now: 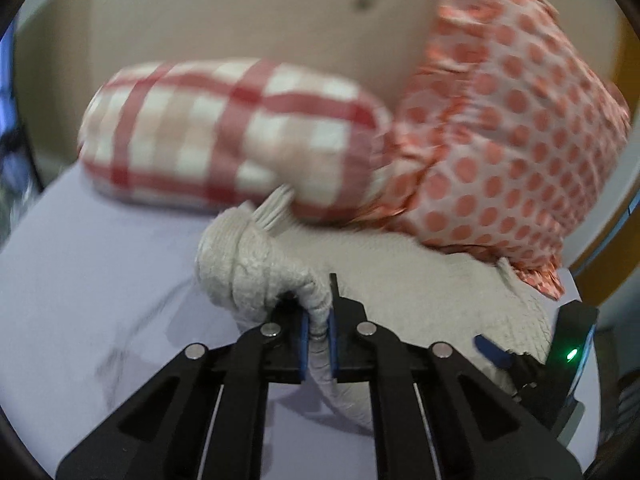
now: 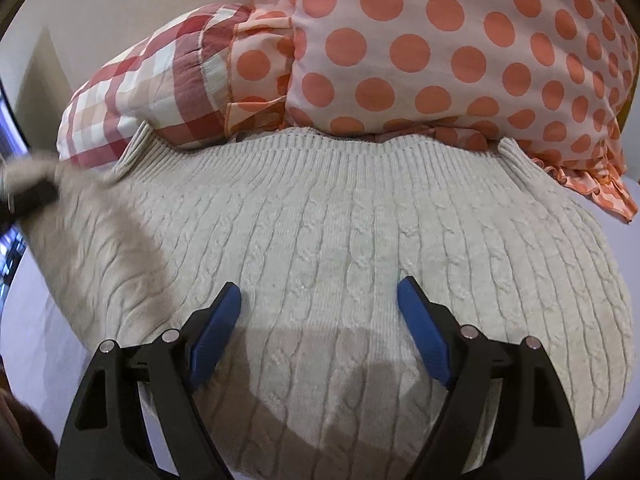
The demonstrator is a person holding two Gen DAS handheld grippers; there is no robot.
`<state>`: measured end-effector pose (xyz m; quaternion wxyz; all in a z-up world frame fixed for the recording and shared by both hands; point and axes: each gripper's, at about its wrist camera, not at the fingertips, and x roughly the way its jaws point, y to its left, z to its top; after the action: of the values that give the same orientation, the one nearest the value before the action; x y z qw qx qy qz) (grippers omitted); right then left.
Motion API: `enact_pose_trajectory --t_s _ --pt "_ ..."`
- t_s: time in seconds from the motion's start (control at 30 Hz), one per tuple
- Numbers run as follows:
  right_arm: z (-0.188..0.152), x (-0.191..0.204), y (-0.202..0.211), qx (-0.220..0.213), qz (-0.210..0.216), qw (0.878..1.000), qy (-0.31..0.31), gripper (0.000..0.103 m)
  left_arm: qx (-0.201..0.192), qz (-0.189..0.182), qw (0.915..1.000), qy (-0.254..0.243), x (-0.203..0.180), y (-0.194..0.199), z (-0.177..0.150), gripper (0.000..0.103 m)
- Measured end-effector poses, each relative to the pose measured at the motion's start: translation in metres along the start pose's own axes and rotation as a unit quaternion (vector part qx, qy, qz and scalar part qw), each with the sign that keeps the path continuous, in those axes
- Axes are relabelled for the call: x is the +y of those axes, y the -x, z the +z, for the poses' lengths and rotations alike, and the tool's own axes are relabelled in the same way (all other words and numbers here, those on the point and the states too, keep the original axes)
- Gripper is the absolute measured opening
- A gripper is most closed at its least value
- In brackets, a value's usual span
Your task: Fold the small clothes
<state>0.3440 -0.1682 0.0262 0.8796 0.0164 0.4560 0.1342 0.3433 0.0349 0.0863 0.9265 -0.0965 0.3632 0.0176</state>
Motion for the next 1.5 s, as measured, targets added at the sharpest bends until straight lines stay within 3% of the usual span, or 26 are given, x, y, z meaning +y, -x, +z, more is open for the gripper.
enact_pose_trajectory --t_s 0.1,0.2,0.27,0.33,0.4,0.53,0.63,0.8,0.97,1.07,1.17,1.3,1.37,1.43,1.5 --pt "-0.001 -0.003 0.001 0.002 0.013 1.0 0.006 0.082 -0.019 -0.002 0.9978 -0.064 -0.038 0.006 0.007 0.006" --pt "-0.009 -0.022 0.023 -0.014 0.035 0.999 -0.034 0.076 -0.037 -0.011 0.9872 -0.155 -0.097 0.009 0.005 0.006" --pt "-0.02 -0.042 0.047 -0.034 0.026 0.997 -0.07 0.076 -0.036 -0.024 0.9805 -0.192 -0.129 0.007 0.001 0.007" --pt "-0.038 -0.069 0.082 -0.071 -0.01 0.992 -0.101 0.076 -0.032 -0.047 0.9728 -0.225 -0.165 0.003 -0.007 0.007" --pt "-0.06 -0.1 0.119 -0.116 -0.071 0.983 -0.124 0.077 -0.028 -0.069 0.9654 -0.25 -0.197 -0.002 -0.02 0.007" --pt "-0.09 -0.154 0.154 -0.136 -0.145 0.966 -0.164 0.077 0.021 -0.097 0.9475 -0.304 -0.249 -0.027 -0.07 0.007" --pt "-0.104 -0.188 0.158 -0.127 -0.162 0.96 -0.189 0.077 0.038 -0.119 0.9417 -0.312 -0.253 -0.033 -0.098 0.007" --pt "-0.104 -0.198 0.155 -0.127 -0.122 0.964 -0.198 0.077 0.021 -0.135 0.937 -0.322 -0.252 -0.018 -0.107 0.006" --pt "-0.088 -0.198 0.152 -0.136 -0.105 0.965 -0.2 0.077 0.043 -0.14 0.9178 -0.369 -0.254 -0.024 -0.142 0.006" --pt "-0.078 -0.204 0.142 -0.116 -0.077 0.969 -0.202 0.077 0.034 -0.13 0.9093 -0.394 -0.243 -0.022 -0.16 0.007" --pt "-0.061 -0.198 0.121 -0.081 -0.04 0.977 -0.191 0.079 0.01 -0.125 0.9073 -0.401 -0.231 -0.003 -0.159 0.008" --pt "-0.032 -0.192 0.083 -0.026 0.004 0.98 -0.196 0.082 0.019 -0.168 0.9065 -0.387 -0.197 0.033 -0.146 0.015" --pt "-0.02 -0.191 0.063 0.002 0.001 0.98 -0.198 0.082 0.031 -0.183 0.9163 -0.355 -0.17 0.044 -0.13 0.024" --pt "-0.015 -0.188 0.05 0.017 -0.005 0.98 -0.197 0.082 0.05 -0.186 0.9327 -0.305 -0.142 0.036 -0.106 0.044" --pt "-0.013 -0.186 0.04 0.032 0.001 0.98 -0.195 0.082 0.075 -0.16 0.953 -0.246 -0.104 0.012 -0.076 0.053"
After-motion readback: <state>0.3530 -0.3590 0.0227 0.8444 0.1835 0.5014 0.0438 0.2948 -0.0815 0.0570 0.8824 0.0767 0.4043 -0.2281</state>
